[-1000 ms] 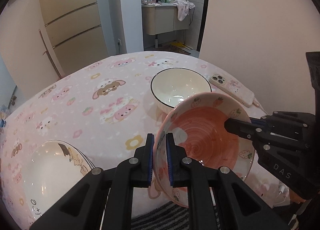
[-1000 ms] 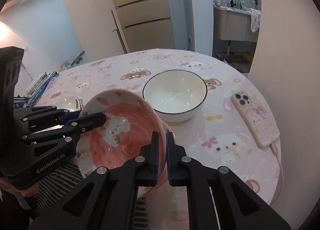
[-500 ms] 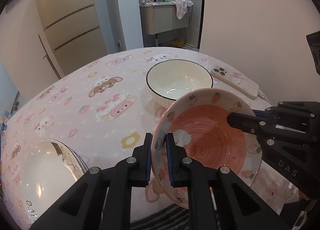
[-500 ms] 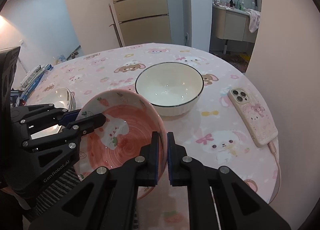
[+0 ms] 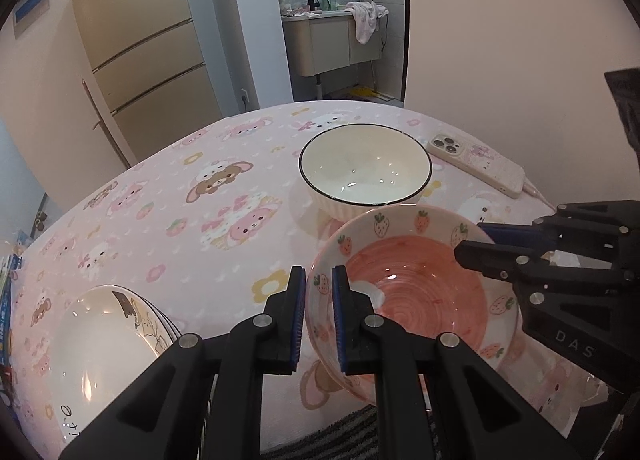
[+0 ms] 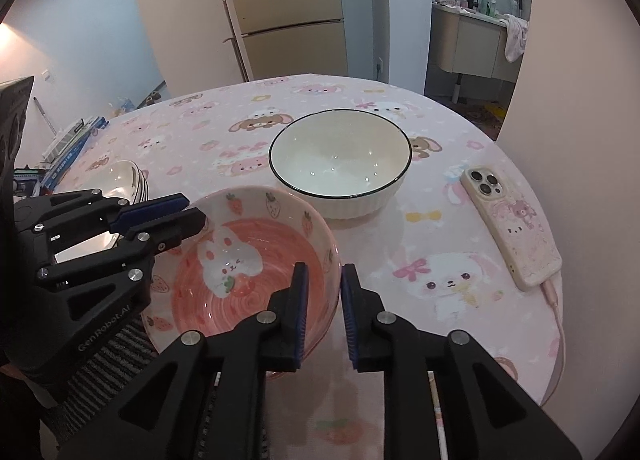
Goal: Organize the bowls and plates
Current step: 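Lift the pink bowl with both grippers and carry it over the other pink bowl, then lower the pink bowl into the other pink bowl and open both grippers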
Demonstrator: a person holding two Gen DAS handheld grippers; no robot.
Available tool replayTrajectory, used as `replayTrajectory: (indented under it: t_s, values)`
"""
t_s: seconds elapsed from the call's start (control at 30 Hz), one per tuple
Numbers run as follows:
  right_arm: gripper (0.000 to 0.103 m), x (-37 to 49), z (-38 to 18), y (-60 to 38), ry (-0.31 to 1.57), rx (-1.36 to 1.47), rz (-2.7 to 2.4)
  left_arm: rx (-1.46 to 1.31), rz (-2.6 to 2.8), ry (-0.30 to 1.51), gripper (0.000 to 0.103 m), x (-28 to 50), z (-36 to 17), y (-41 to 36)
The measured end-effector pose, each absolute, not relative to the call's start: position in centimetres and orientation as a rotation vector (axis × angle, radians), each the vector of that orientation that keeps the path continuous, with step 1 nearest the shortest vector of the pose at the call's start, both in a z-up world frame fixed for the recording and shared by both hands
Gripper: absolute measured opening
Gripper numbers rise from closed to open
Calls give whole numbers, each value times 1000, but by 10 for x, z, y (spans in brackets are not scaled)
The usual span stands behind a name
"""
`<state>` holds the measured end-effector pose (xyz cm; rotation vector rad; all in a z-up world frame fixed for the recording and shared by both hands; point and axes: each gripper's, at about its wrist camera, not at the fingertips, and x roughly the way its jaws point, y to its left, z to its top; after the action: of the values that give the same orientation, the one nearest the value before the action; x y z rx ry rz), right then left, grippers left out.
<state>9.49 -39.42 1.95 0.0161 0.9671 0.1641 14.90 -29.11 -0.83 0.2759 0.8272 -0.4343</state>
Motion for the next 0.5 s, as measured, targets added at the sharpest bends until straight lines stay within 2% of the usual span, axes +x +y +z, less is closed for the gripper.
replayTrajectory:
  t_s: [0.23,0.3,0.4,0.47,0.5]
  values:
    - [17,92,33,-397,932,34,174,251,-459,810,13,142,4,-290]
    - [17,92,39,-397,922,43,188,232,-473,807,18,140,10,-288]
    - [24,89,52,-398,891,57,211,216,-474,772,39,135,24,-286]
    - [30,86,62,-398,856,39,202,208,-466,732,77,131,35,-284]
    - [31,84,67,-398,837,30,195,201,-455,700,81,129,43,-282]
